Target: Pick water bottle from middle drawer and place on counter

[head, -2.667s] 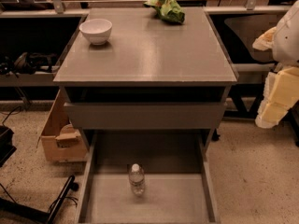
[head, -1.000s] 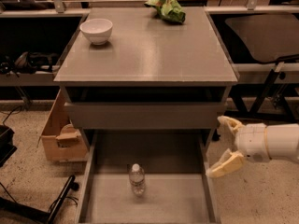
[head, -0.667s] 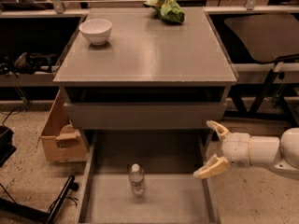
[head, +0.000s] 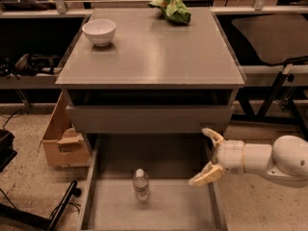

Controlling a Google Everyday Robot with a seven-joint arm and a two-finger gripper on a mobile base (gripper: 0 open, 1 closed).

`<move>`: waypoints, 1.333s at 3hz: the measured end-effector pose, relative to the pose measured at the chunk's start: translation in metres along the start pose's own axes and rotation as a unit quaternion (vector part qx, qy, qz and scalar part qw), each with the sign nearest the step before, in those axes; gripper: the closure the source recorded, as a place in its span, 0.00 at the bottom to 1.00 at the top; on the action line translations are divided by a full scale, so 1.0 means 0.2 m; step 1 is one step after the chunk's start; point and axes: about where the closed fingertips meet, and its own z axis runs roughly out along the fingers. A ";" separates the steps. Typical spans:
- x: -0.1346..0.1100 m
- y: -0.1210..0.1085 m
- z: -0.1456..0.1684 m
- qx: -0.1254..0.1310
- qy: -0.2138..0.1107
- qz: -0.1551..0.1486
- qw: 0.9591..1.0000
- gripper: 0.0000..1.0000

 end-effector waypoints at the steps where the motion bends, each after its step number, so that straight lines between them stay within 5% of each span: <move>1: 0.08 0.06 0.32 -0.027 -0.040 0.008 0.999 0.00; 2: 0.16 0.13 0.62 -0.053 -0.075 0.008 0.996 0.00; 4: 0.32 0.30 0.94 -0.091 -0.107 0.007 0.990 0.00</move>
Offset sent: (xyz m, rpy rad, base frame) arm 0.0314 0.1494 -0.1401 0.2368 -0.0005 0.1589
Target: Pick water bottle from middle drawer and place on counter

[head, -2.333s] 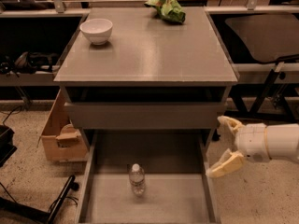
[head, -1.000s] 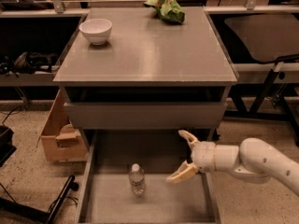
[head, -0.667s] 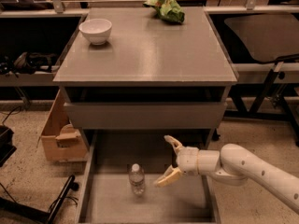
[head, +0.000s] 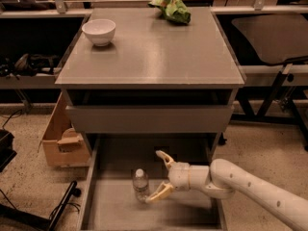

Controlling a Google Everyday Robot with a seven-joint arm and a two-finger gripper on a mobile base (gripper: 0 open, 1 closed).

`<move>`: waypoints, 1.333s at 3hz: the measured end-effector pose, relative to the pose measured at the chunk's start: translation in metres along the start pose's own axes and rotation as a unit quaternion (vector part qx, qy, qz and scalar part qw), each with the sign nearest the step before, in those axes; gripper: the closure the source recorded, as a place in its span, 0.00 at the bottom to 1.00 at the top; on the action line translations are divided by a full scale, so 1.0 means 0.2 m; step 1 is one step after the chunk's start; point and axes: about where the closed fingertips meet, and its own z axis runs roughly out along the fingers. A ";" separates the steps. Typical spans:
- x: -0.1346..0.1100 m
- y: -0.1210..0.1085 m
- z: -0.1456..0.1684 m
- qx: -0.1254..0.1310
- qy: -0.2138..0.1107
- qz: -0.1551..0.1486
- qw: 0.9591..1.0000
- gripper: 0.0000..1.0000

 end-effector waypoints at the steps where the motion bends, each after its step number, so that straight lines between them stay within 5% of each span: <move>1: 0.08 0.06 0.14 -0.015 -0.022 0.005 1.000 0.02; 4: 0.14 0.12 0.36 -0.050 -0.053 0.006 0.997 0.70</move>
Offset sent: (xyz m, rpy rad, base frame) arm -0.0056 0.0560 -0.0466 0.1087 0.0136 0.0602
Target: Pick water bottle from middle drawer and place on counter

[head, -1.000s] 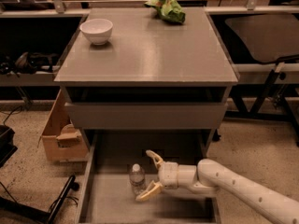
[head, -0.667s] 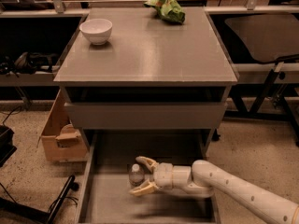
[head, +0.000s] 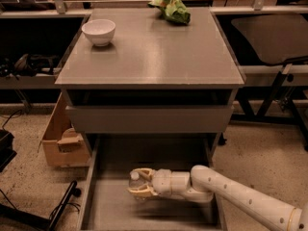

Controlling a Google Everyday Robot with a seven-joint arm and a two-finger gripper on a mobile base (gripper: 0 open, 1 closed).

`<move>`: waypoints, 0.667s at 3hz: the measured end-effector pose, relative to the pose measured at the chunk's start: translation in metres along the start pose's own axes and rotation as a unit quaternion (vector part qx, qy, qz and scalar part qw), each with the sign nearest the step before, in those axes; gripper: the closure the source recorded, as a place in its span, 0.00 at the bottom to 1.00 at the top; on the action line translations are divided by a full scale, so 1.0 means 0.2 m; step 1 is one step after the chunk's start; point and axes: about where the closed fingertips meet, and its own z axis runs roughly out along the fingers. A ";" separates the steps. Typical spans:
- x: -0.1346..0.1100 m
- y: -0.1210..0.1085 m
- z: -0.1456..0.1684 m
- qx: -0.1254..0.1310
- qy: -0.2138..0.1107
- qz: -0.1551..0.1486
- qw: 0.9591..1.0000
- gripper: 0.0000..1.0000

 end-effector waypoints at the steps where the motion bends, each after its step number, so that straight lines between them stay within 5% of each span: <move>1: -0.24 0.01 -0.11 0.006 0.020 0.016 1.000 0.99; 2: -0.53 0.09 -0.33 0.022 0.044 0.039 0.998 1.00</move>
Offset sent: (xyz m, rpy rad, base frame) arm -0.0148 -0.1289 0.2916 -0.2898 -0.0755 -0.1251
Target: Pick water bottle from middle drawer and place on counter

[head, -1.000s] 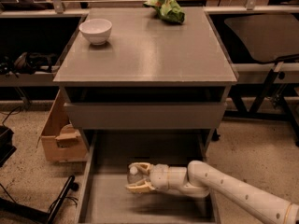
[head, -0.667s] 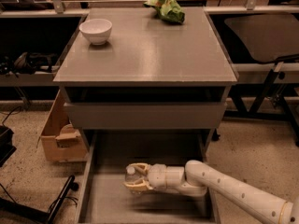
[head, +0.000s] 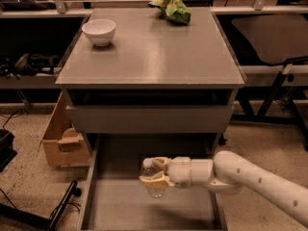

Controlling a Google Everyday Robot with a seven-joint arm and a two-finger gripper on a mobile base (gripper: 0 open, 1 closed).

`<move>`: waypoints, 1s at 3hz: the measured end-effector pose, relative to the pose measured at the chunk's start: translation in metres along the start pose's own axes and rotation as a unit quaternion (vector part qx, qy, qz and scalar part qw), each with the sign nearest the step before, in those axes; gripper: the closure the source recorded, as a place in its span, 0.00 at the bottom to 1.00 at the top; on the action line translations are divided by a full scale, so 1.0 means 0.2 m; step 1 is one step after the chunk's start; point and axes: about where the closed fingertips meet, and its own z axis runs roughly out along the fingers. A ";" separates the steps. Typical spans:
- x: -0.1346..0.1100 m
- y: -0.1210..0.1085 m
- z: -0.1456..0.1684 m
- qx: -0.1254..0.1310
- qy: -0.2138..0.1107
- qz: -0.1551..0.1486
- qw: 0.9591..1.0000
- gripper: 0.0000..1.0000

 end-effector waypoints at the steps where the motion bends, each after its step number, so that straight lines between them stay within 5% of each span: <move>1: -0.46 0.00 -0.37 0.027 -0.010 0.009 1.000 1.00; 2: -1.24 -0.10 -0.78 0.065 -0.049 -0.009 0.997 1.00; 3: -1.71 -0.28 -0.92 0.101 -0.086 -0.014 0.991 1.00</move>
Offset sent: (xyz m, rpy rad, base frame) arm 0.0557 -0.1605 0.4243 0.1100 -0.1606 -0.2183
